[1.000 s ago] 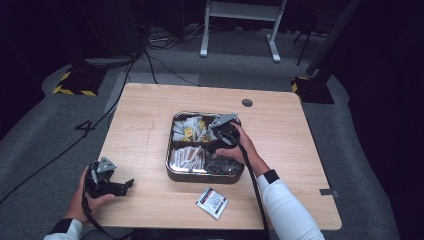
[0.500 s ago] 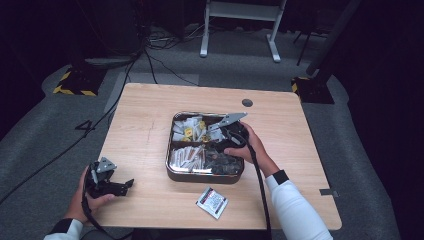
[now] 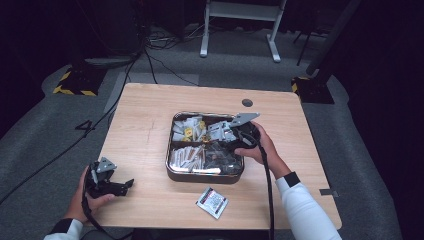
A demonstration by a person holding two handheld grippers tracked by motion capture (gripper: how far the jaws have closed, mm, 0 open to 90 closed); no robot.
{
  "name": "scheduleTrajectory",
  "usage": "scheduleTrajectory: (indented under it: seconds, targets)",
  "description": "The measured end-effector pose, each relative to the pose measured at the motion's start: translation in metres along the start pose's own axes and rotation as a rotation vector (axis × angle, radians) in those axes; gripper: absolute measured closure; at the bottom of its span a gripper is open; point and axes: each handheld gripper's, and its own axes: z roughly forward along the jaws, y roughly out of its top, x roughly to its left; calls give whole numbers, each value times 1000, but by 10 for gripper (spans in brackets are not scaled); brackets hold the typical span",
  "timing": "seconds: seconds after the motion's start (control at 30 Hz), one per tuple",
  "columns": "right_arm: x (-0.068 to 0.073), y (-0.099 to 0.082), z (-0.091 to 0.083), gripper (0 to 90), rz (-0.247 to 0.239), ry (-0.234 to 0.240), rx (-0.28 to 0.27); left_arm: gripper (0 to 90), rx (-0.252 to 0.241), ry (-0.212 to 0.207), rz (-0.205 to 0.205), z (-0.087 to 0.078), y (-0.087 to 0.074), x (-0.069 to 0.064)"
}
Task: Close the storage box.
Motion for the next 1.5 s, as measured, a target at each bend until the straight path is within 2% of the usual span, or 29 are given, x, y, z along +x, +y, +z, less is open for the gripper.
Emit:
scheduleTrajectory:
  seconds: [0.33,0.73,1.03,1.5]
  targets:
    - [-4,-10,-19,247,-21,-40,12,5,0,-2,0,0,-1,0]
    - [-12,-28,-39,244,-21,-80,34,5,-1,-2,5,-1,-1,0]
    - [-15,-40,-50,240,-38,-112,57,4,-1,0,1,-1,-1,0]
    - [-14,-64,-64,234,-35,-147,78,2,0,-7,6,0,0,1]
